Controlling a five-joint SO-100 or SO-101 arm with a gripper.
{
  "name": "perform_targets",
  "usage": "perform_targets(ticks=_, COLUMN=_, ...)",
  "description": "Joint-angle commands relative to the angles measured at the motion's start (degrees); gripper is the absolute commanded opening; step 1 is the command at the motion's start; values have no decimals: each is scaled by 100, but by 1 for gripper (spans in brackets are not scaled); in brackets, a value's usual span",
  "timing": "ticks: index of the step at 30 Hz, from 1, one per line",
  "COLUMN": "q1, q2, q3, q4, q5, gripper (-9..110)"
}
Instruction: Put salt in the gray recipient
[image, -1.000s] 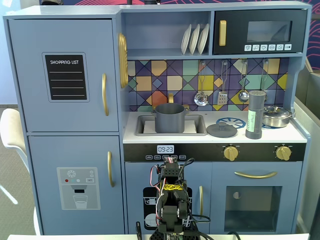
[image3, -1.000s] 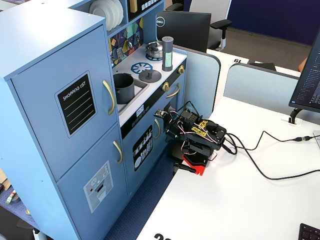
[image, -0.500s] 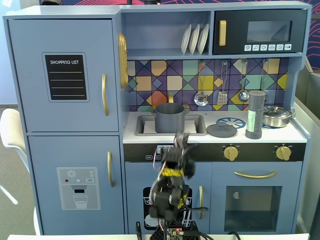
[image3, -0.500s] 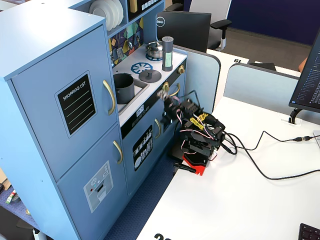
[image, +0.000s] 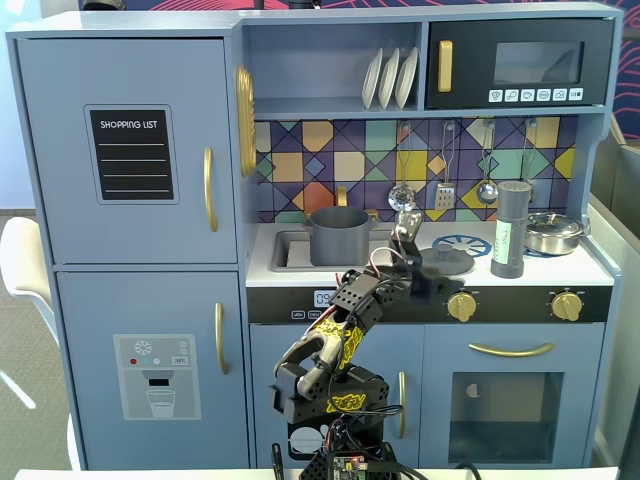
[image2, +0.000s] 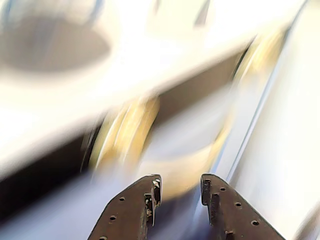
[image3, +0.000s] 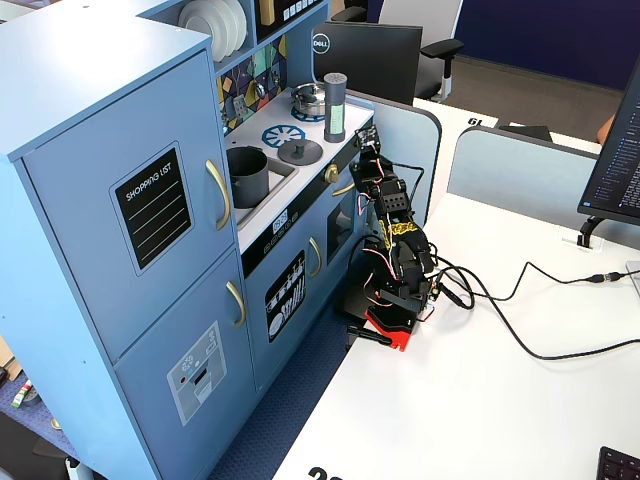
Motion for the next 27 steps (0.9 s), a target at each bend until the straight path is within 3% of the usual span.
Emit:
perform_targets(ticks=1, q1=158, q2=-369, q3=-158, q4=-1529, q5=141, gripper=0)
perform_targets(ticks=6, q1=123, q2=-861, q3=-185, q4=-2127, q5=185, gripper=0)
perform_targets(ticks=10, q1=176, q2=-1424, q3=70, q4=-3480, q5=466, gripper=19)
perform_targets(ticks=13, q1=70, q2=-1749, q3=334, q4=-4597, q5=809, gripper=19)
perform_targets(ticks=17, q1=-53, q2=-1749, q3=299, q4=-4632, q5=1099, gripper=18)
perform_targets(ticks=21, q1=-114, q2=-1802, q3=141, q4=-4482, q5=853, gripper=8)
perform_targets(ticks=27, q1=237, q2=-2039, q3=-369, q4=-3779, q5=940, gripper=19)
